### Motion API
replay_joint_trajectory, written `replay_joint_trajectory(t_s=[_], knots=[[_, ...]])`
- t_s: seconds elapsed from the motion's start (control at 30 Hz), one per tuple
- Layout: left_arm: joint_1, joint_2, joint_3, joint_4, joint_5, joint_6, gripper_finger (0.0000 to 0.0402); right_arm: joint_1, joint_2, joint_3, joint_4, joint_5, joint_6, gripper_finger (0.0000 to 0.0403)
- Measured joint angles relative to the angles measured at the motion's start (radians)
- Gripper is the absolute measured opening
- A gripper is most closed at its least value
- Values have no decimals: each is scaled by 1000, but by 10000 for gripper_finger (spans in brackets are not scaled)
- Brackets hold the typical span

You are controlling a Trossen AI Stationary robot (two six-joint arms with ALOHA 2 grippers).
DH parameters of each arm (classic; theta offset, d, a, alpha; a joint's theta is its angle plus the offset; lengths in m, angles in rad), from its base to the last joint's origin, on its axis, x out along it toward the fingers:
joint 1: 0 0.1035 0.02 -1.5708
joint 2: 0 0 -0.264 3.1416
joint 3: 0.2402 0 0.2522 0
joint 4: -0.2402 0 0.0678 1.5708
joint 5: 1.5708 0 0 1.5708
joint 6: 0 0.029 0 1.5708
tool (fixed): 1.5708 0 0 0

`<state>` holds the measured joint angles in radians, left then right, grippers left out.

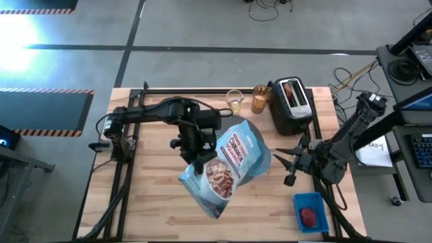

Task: Arrange a breakfast setting
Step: Pour the cereal from the cereal box into the blue bowl

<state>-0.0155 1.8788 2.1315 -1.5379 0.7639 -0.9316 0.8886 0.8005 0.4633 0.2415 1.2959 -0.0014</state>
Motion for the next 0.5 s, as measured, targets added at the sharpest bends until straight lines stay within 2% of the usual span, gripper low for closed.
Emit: replay_joint_trajectory(t_s=[0.07, 0.23, 0.5], knots=[[10, 1, 0, 1, 8, -10, 93, 10, 0, 0, -5, 40, 1, 86], [18, 1, 0, 4, 13, -26, 93, 18, 0, 0, -5, 55, -12, 76], [25, 28, 1, 46, 118, -80, 93, 18, 0, 0, -5, 69, -43, 68]])
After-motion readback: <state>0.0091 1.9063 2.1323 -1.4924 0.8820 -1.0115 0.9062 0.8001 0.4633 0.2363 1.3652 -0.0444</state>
